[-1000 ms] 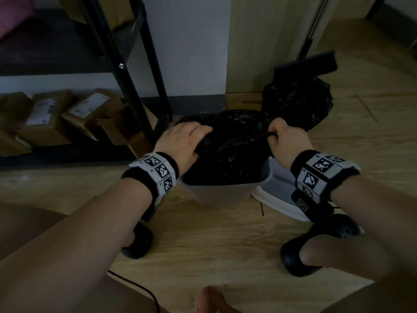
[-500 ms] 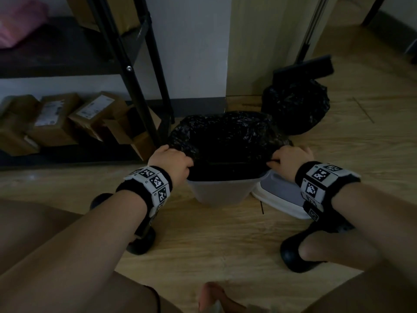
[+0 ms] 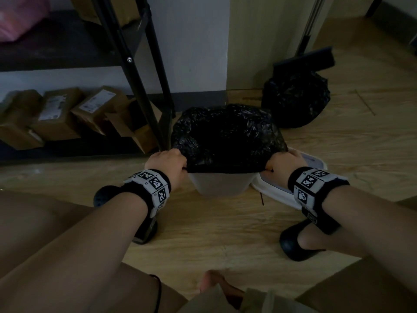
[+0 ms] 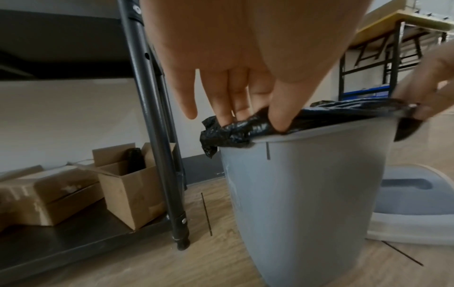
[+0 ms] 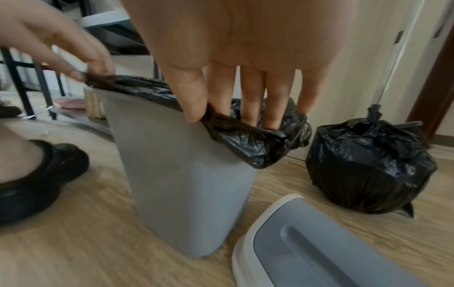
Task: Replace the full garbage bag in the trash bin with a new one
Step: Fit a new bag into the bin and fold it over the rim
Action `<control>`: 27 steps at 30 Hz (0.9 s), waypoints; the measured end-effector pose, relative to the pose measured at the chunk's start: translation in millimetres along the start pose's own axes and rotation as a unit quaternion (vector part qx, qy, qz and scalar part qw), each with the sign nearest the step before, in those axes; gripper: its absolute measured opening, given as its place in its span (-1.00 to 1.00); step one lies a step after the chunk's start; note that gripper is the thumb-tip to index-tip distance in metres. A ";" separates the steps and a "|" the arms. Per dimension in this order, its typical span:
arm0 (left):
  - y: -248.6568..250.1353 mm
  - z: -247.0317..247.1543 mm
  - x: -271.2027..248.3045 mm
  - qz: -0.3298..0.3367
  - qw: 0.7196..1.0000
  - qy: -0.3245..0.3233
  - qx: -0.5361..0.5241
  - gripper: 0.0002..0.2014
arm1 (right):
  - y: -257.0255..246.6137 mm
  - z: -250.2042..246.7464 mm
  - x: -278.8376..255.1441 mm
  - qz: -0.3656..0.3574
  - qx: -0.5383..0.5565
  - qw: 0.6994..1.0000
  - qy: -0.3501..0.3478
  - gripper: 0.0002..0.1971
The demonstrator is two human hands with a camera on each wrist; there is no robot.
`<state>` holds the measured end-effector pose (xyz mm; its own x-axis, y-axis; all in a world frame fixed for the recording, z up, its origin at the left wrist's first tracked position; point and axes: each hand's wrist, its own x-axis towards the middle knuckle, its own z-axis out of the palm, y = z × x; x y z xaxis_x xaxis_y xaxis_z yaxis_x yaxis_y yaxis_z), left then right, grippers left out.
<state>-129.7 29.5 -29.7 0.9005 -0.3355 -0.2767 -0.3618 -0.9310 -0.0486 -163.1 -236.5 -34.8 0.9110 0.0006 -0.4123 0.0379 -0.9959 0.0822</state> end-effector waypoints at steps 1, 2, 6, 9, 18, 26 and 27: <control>-0.8 -0.1 -0.1 -0.010 1.000 0.015 -0.011 -0.70 | -2.2 1.6 -0.4 -0.002 -0.003 1.000 -0.008 -0.59; -1.3 -1.7 -0.8 -0.021 0.999 0.035 -0.025 -0.71 | -4.6 2.5 -0.8 -0.002 -0.004 1.000 -0.018 -0.59; 3.0 -10.4 -2.2 -0.079 0.981 0.111 -0.138 -0.74 | -8.4 5.0 -0.9 0.003 -0.008 1.000 -0.026 -0.54; 9.6 -10.4 5.0 -0.179 0.936 0.090 -0.290 -0.57 | -8.4 4.1 1.3 0.011 -0.005 1.000 -0.016 -0.60; 30.7 -24.8 11.7 -0.264 0.502 -0.026 -0.823 -0.53 | -21.2 -9.7 -6.1 -0.011 -0.007 0.997 0.073 -0.64; 12.2 -20.7 23.3 -0.307 0.395 0.019 -0.866 -0.59 | -32.8 1.0 -3.4 -0.019 0.045 0.997 0.064 -0.76; 10.9 -20.1 23.7 -0.309 0.387 0.016 -0.868 -0.64 | -32.5 0.6 -3.1 -0.019 0.049 0.997 0.061 -0.76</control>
<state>-107.5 8.4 -17.5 0.6977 0.0531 -0.7145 0.6086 0.4823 0.6301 -167.4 -204.1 -36.8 0.9528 0.0443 -0.3004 0.0391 -0.9990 -0.0232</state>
